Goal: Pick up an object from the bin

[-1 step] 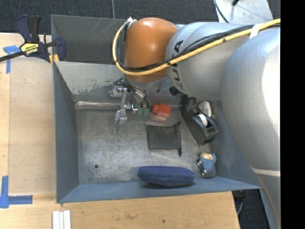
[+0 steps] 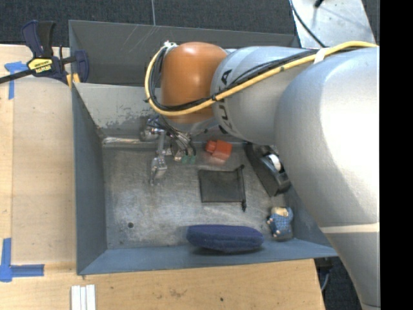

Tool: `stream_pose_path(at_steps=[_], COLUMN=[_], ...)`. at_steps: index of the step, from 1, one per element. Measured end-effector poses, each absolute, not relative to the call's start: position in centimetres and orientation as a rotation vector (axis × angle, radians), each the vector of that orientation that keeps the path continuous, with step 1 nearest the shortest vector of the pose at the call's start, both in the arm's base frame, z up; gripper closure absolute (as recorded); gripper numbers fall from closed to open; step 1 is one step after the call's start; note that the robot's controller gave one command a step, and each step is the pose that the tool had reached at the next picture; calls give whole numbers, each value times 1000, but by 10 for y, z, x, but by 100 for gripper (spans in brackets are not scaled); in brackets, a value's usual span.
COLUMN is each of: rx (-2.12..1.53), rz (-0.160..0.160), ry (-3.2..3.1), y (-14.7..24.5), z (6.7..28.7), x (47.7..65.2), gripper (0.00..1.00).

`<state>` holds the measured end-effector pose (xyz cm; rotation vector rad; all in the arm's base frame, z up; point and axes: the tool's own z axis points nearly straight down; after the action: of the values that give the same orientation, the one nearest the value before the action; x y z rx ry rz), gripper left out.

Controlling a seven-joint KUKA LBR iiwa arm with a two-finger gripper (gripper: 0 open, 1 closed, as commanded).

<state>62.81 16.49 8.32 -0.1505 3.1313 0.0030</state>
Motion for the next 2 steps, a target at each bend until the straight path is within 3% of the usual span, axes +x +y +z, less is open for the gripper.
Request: stream_pose_path(at_steps=[1,2], rx=[-189,-43], rz=[10,6], ry=[3126,3127], y=[136,57], z=[74,75], x=[624,597], gripper=[0,0])
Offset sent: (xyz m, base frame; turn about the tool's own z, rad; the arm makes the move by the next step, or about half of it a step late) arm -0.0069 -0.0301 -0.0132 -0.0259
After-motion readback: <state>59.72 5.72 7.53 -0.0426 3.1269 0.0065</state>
